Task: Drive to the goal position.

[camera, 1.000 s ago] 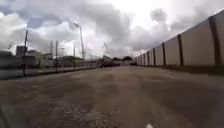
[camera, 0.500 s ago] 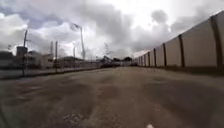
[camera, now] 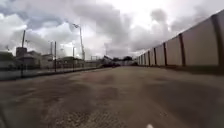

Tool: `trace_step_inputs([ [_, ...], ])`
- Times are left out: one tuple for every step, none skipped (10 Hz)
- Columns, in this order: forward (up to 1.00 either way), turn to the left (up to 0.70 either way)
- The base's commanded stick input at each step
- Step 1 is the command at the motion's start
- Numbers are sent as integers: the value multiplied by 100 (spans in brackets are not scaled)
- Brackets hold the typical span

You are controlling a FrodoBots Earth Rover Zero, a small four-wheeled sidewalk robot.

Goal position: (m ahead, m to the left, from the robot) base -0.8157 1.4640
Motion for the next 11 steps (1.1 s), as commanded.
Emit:
trace_step_inputs([
  [30, 0],
  [30, 0],
  [30, 0],
  [30, 0],
  [30, 0],
  [30, 0],
  [30, 0],
  [30, 0],
  [30, 0],
  [30, 0],
  [30, 0],
])
